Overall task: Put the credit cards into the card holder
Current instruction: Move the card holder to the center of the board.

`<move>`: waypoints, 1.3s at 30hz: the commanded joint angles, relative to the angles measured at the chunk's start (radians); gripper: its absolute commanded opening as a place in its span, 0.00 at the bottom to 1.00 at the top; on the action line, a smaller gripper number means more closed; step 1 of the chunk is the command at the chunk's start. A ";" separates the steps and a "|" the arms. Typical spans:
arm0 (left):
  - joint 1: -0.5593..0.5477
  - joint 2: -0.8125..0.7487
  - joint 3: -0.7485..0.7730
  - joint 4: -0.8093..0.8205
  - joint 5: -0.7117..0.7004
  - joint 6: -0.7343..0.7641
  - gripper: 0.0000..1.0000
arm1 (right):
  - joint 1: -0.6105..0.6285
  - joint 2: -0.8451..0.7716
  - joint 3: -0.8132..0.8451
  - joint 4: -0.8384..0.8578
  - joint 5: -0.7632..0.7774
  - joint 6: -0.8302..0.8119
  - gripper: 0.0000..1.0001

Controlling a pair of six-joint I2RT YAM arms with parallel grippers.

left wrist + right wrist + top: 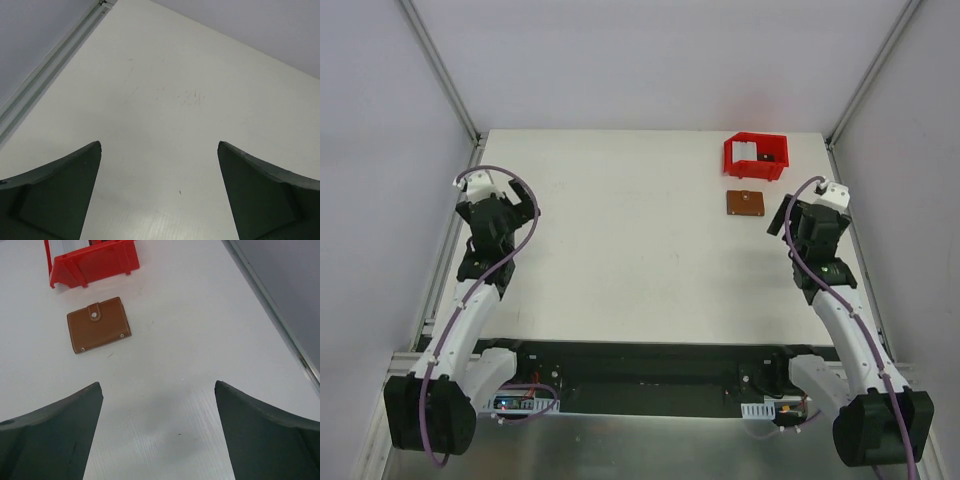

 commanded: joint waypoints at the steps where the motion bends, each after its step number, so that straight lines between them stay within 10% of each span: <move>1: -0.005 -0.101 -0.010 -0.042 -0.104 -0.154 0.99 | 0.002 -0.057 0.026 -0.138 -0.123 -0.020 0.96; 15: -0.004 -0.061 0.177 -0.315 0.189 -0.148 0.99 | -0.093 0.288 0.326 -0.394 -0.324 0.060 0.99; 39: -0.004 0.018 0.156 -0.324 0.363 -0.098 0.99 | -0.139 1.023 0.868 -0.375 -0.514 0.079 0.63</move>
